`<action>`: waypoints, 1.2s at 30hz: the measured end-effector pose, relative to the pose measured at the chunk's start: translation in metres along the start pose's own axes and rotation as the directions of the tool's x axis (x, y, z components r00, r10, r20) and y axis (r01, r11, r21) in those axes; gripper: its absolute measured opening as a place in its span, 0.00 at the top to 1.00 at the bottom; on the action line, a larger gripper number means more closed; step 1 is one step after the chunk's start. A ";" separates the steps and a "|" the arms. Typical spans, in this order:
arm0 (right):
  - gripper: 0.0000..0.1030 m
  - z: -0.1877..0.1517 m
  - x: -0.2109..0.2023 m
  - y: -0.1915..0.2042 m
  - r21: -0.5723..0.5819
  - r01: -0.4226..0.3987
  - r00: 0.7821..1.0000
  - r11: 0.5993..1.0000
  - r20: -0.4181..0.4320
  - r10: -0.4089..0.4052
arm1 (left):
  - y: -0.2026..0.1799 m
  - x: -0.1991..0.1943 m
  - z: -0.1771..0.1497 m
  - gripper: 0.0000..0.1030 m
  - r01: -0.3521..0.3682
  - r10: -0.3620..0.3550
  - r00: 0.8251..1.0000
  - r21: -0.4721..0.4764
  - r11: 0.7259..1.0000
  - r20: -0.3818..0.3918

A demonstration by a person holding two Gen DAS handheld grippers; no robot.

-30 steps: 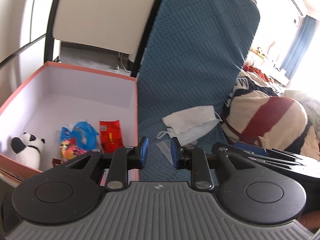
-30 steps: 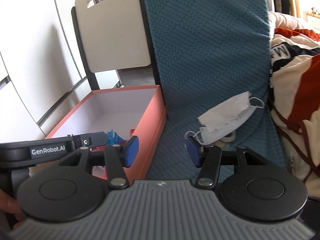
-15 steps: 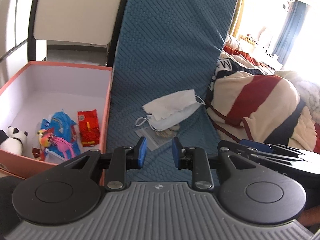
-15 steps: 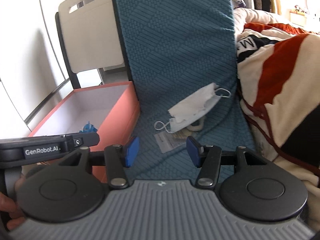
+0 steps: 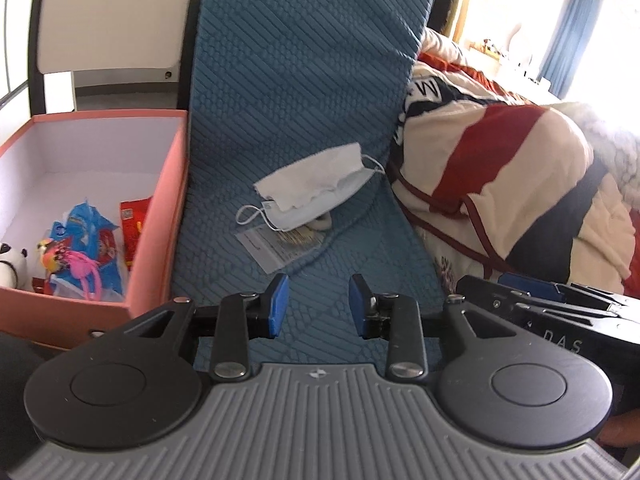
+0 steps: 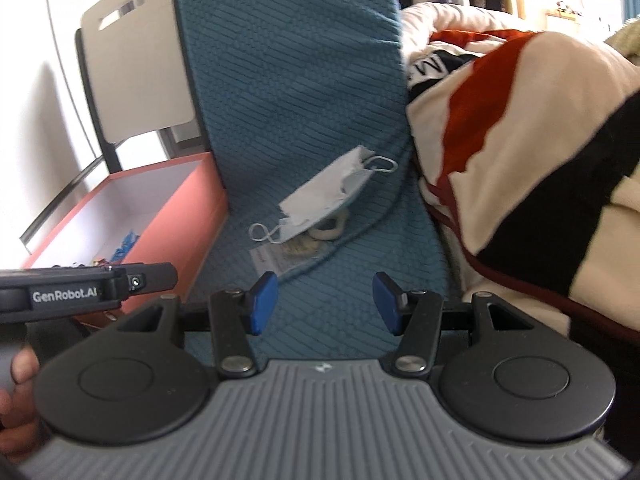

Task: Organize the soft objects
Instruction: 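Move both open tools down toward the white wipe and face mask on the seat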

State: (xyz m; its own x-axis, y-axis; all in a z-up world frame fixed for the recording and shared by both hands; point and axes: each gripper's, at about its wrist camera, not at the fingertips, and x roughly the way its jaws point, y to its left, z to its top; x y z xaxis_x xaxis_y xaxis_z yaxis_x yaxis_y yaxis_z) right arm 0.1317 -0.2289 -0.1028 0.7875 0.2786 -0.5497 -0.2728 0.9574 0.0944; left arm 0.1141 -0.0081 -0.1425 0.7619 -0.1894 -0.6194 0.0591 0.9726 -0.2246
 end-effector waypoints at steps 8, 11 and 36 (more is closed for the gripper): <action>0.46 -0.002 0.005 -0.012 0.054 -0.004 0.999 0.999 0.033 0.002 | -0.010 0.024 -0.006 0.63 -0.006 0.007 1.000 0.068 0.998 -0.012; 0.46 0.001 0.012 -0.015 0.083 -0.008 0.999 0.996 0.036 0.005 | -0.005 0.034 -0.002 0.63 -0.007 0.007 1.000 0.061 0.998 -0.005; 0.46 0.038 0.114 -0.032 0.252 -0.047 0.999 0.967 0.006 0.047 | 0.025 0.145 0.048 0.52 -0.009 0.009 1.000 0.205 0.979 -0.001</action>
State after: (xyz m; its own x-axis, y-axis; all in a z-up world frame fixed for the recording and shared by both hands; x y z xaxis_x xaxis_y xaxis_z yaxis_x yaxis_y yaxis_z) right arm 0.2512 -0.2244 -0.1374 0.7772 0.3237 -0.5397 -0.1612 0.9314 0.3264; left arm 0.2569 -0.0052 -0.2016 0.7616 -0.1804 -0.6225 0.1831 0.9812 -0.0603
